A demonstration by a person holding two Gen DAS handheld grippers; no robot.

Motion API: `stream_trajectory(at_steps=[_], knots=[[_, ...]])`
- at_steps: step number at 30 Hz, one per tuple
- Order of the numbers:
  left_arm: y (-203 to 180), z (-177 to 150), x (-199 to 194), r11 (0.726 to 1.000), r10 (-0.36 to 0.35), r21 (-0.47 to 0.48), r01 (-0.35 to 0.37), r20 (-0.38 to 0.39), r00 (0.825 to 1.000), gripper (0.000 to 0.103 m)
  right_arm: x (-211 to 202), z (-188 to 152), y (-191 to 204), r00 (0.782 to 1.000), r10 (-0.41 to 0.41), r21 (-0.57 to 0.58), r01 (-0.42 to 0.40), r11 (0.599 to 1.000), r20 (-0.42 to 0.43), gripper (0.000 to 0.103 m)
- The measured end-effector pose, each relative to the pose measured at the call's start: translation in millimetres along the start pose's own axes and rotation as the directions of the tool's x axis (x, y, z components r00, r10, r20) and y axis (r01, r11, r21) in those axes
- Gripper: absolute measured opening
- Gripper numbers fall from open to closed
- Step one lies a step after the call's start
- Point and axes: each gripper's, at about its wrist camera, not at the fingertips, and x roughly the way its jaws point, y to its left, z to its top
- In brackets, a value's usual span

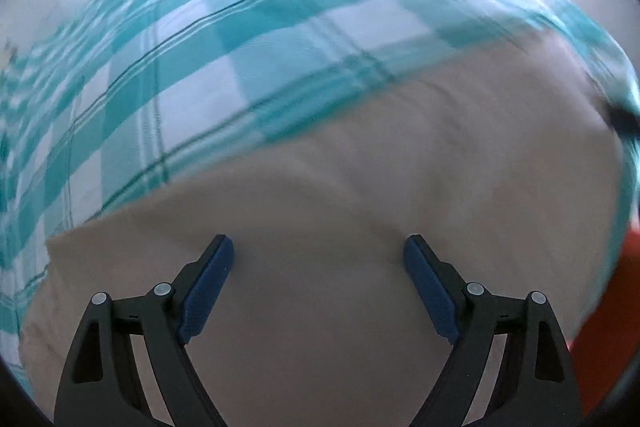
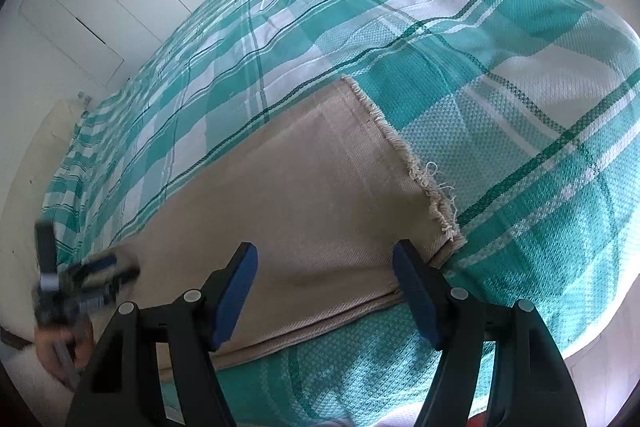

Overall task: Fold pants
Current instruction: 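Open both tools and lay the folded trousers flat on the bed, then grasp the leg hems with the right tool and lift them toward the waistband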

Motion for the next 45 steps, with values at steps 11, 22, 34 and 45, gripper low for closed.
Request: stream_trajectory(at_steps=[11, 22, 34, 45], knots=[[-33, -57, -41, 0.998, -0.044, 0.048, 0.040, 0.069, 0.997, 0.087, 2, 0, 5, 1.000, -0.031, -0.019, 0.031, 0.999, 0.000, 0.071], [-32, -61, -29, 0.998, -0.057, 0.005, 0.057, 0.069, 0.996, 0.088, 2, 1, 3, 1.000, -0.021, -0.006, 0.022, 1.000, 0.012, 0.073], [-35, -62, -27, 0.999, -0.043, -0.012, 0.044, 0.064, 0.997, 0.089, -73, -26, -108, 0.893, 0.305, 0.414, -0.428, 0.803, 0.332, 0.073], [-34, -61, -27, 0.999, -0.045, -0.017, 0.045, 0.049, 0.998, 0.089, -16, -5, -76, 0.928, 0.365, 0.413, -0.363, 0.835, 0.079, 0.069]])
